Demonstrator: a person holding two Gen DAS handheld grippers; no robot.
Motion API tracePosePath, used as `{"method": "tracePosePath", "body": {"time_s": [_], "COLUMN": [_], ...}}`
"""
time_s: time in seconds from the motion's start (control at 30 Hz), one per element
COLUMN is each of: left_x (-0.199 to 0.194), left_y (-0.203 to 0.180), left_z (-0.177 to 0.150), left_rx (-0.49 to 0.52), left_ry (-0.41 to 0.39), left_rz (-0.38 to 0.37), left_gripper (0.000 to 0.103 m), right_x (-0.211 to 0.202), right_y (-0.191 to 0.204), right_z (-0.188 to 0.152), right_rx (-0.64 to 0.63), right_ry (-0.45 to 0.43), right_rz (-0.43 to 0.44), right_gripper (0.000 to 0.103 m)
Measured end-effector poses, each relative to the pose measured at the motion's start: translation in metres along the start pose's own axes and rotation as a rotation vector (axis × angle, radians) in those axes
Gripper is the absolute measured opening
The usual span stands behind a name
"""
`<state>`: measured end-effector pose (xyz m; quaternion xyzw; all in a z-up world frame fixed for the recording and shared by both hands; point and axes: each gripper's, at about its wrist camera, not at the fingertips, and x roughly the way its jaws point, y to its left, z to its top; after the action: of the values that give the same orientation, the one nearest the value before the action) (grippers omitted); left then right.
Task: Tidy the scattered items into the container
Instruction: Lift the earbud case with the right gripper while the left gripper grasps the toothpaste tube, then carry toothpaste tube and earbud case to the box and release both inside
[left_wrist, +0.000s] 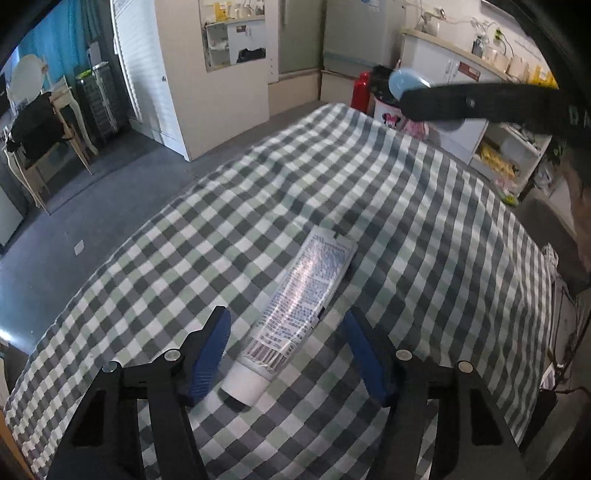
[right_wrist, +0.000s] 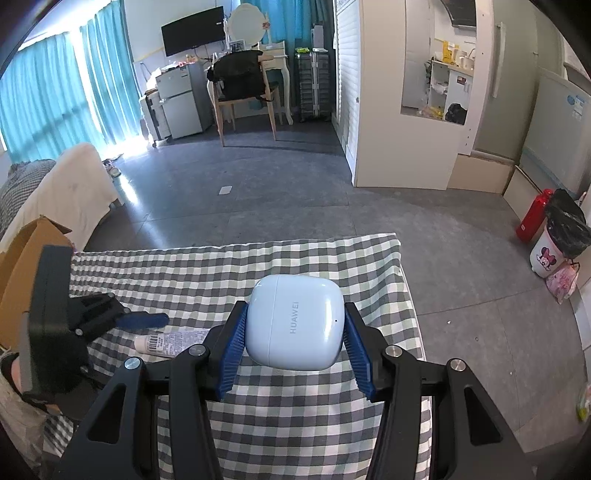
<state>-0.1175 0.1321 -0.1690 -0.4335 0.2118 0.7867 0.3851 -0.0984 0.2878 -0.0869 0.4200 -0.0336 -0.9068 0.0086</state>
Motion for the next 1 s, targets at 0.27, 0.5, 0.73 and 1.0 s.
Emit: {"method": "tracePosePath", "body": {"time_s": [0.27, 0.5, 0.73, 1.0], "left_x": [-0.005, -0.020, -0.046, -0.097], "left_y": [-0.002, -0.007, -0.003, 0.016], "left_z": [0.003, 0.004, 0.000, -0.020], "left_rx": [-0.028, -0.042, -0.116, -0.299], "left_ry": [0.008, -0.017, -0.044, -0.101], "left_rz": [-0.006, 0.022, 0.094, 0.256], "left_gripper": [0.028, 0.027, 0.027, 0.027], "right_x": [-0.004, -0.011, -0.020, -0.034], "right_y": [0.003, 0.005, 0.012, 0.037], "right_z": [0.000, 0.000, 0.002, 0.006], "right_rx": [-0.001, -0.004, -0.011, -0.055], "right_ry": [-0.008, -0.019, -0.036, -0.065], "right_rz": [0.004, 0.008, 0.014, 0.058], "right_gripper": [0.050, 0.050, 0.050, 0.050]}}
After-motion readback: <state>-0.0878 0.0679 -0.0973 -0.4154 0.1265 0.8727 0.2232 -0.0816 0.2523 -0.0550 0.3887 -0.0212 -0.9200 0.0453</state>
